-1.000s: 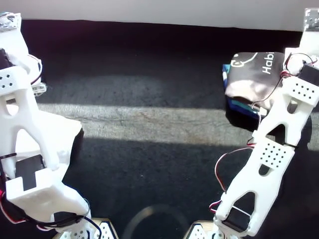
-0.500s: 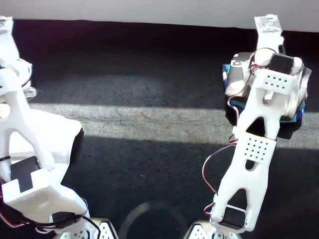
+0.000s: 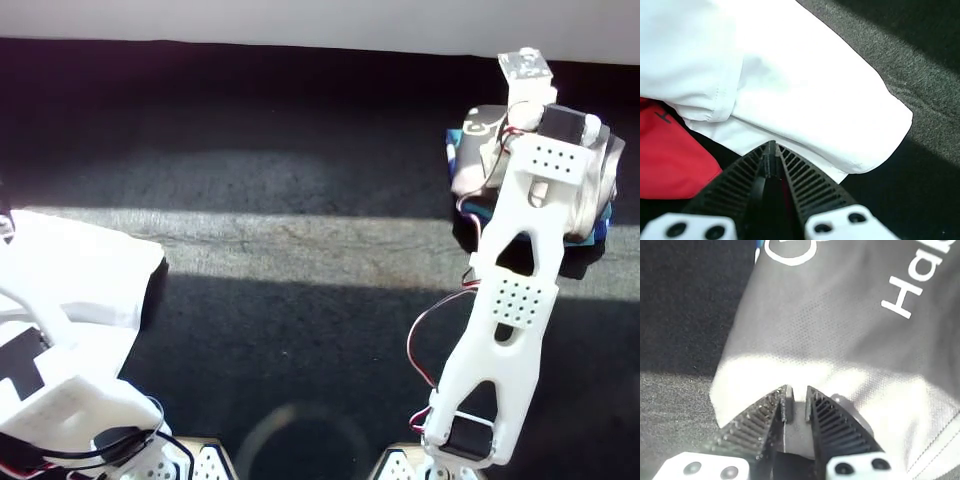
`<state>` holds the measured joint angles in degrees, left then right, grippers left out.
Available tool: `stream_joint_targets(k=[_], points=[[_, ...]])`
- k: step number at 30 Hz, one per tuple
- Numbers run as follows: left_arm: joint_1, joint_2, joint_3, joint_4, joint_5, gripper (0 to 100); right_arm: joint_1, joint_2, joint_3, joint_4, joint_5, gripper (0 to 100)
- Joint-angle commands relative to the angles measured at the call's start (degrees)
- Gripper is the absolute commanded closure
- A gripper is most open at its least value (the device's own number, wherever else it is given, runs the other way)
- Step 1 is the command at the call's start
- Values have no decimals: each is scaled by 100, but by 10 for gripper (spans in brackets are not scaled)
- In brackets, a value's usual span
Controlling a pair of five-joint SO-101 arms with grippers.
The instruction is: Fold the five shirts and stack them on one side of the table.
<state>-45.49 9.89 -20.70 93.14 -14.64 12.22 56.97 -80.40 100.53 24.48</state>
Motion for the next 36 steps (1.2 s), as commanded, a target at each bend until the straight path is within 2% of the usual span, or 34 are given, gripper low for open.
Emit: stream_joint_targets(k=[1, 9, 11, 13, 15, 18, 20, 23, 29, 32, 36], points=[[-66, -259, 171, -9, -79, 987, 110, -760, 400, 66, 105, 940], [-163, -338, 154, 0, -53, 986, 154, -2360, 690, 66, 264, 940], [-330, -277, -127, 0, -70, 983, 13, -3037, 725, 66, 264, 937], [-611, -215, -321, -105, -79, 938, -127, -3732, 1007, 75, 264, 935], [-945, -13, -400, -396, -97, 861, -295, -4444, 1569, 75, 264, 921], [-1358, 514, -374, -905, -501, 767, -611, -5622, 2791, 75, 273, 843], [-1552, 998, -435, -1266, -615, 775, -927, -6466, 3714, 66, 290, 796], [-1684, 1701, -708, -1978, -607, 786, -1402, -7705, 5095, 66, 290, 793], [-1174, 2686, -1657, -2198, -607, 786, -2246, -9666, 7565, 31, 273, 797], [-752, 2932, -1982, -2127, -580, 786, -2316, -10211, 8330, 31, 273, 797], [-374, 2949, -2484, -1653, -501, 787, -2308, -10642, 8954, 31, 281, 797]])
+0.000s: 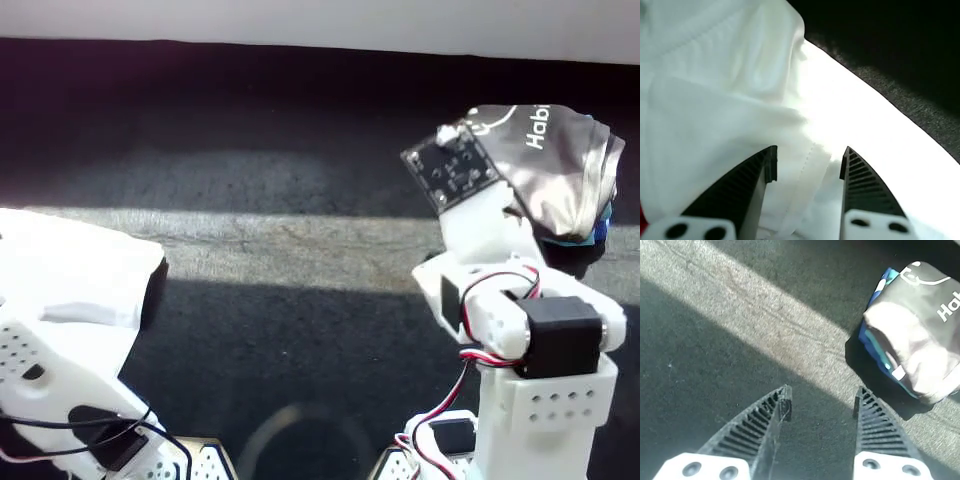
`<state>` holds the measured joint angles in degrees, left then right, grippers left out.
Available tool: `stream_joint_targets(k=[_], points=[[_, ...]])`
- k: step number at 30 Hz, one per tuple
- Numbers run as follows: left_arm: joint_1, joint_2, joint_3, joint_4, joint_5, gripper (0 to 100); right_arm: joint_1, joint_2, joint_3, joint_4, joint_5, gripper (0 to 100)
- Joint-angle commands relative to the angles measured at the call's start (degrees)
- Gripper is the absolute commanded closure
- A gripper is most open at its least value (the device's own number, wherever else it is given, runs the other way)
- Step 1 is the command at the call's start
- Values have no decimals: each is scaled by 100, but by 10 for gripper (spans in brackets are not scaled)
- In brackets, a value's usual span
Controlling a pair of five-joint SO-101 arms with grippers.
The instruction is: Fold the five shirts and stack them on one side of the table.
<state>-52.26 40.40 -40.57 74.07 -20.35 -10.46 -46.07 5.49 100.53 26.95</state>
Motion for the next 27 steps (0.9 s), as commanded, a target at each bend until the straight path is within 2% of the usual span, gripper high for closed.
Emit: stream_joint_targets(k=[1, 5, 10, 14, 20, 24, 27], points=[[382, -66, -629, 316, 149, 787, -40, -409, 470, 31, 35, 797], [558, 171, -769, 70, 176, 787, -40, -479, 646, 31, 26, 797], [312, 549, -778, -211, 176, 787, -40, -479, 646, 31, 26, 797], [-75, 549, -884, -158, 176, 787, -48, -479, 655, 31, 26, 797], [-971, 602, -2105, 712, 193, 787, -57, -470, 655, 31, 26, 797], [-1525, 611, -2176, 721, 176, 787, -57, -470, 655, 31, 18, 797], [-1569, 866, -2088, 721, 167, 784, -57, -470, 655, 31, 18, 797]])
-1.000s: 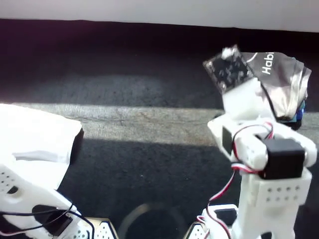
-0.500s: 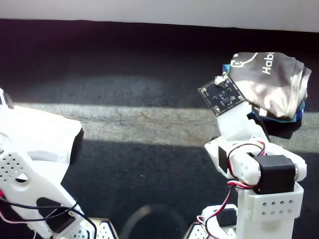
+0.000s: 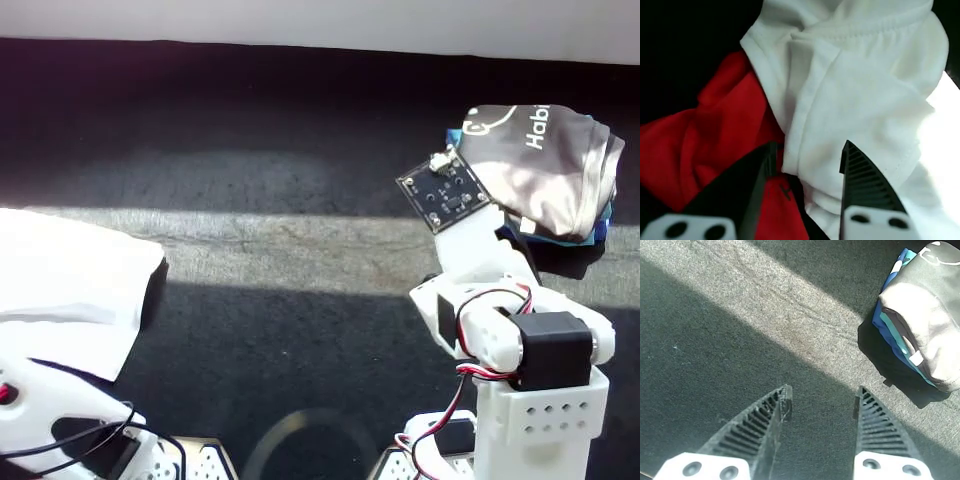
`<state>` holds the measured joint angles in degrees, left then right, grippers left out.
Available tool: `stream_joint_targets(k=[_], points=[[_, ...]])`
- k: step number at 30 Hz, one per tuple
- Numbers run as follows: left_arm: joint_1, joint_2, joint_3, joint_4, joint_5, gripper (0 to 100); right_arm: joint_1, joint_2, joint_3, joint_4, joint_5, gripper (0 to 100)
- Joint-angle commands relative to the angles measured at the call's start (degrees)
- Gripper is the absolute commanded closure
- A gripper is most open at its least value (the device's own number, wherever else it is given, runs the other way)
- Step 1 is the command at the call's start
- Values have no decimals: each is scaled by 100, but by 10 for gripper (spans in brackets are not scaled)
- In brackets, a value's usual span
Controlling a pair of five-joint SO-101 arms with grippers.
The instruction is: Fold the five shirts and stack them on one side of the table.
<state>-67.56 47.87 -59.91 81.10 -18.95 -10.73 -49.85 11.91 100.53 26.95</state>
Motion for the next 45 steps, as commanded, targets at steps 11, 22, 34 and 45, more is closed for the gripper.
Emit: stream_joint_targets(k=[11, 22, 34, 45], points=[[1710, 303, -163, 1116, 299, 992, -31, -92, 22, 31, 18, 797], [5015, -1719, -110, 1978, 897, 991, -13, -92, 22, 31, 9, 797], [9086, -3029, 2079, 1960, 1556, 989, 980, -92, 13, -338, 9, 797], [8286, -3662, 2422, 1978, 1538, 803, 1086, -84, 321, -796, 9, 797]])
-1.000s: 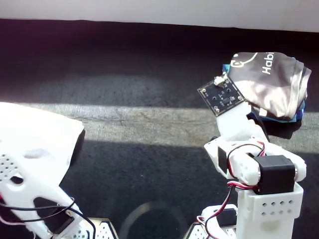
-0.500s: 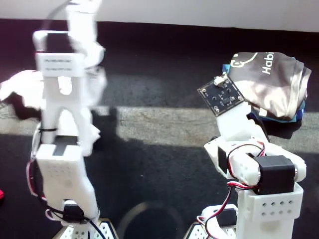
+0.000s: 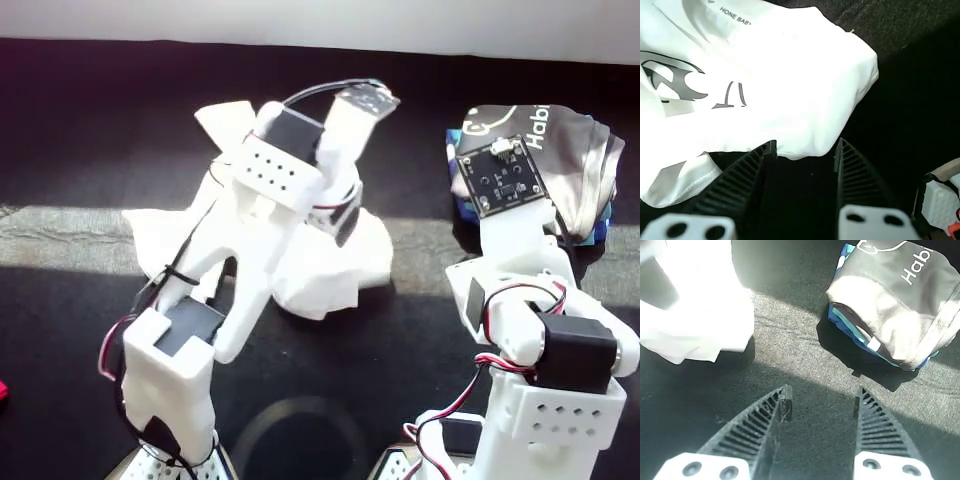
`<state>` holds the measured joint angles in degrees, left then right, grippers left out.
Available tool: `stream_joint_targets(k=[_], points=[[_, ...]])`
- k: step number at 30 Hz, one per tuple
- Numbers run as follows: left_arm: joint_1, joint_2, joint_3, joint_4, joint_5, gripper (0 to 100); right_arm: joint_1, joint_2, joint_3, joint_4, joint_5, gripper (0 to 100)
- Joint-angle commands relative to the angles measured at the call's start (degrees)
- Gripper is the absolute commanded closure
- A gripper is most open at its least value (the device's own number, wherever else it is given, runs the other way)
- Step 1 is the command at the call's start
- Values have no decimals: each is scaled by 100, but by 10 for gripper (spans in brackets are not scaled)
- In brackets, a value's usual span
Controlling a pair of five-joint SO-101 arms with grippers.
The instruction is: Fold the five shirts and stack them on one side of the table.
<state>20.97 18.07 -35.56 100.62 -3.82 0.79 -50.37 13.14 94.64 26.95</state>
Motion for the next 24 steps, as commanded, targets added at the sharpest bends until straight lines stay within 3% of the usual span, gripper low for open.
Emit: stream_joint_targets(k=[1, 6, 11, 14, 19, 24], points=[[-857, -892, -13, 26, 26, 804, -66, -31, 409, -312, 9, 797], [-2607, -1385, 734, -53, -730, 804, -435, -31, 1587, -1024, 9, 797], [-3952, -690, 2070, -1600, -958, 804, -1543, -31, 2246, -1270, 9, 797], [-4215, -136, 2237, -2189, -949, 804, -1974, -31, 2466, -1393, 9, 797], [-4532, 532, 2229, -2778, -923, 804, -2097, -31, 2536, -1376, 9, 797], [-4593, 875, 2167, -2919, -492, 804, -2097, -31, 2765, -1411, 9, 797]])
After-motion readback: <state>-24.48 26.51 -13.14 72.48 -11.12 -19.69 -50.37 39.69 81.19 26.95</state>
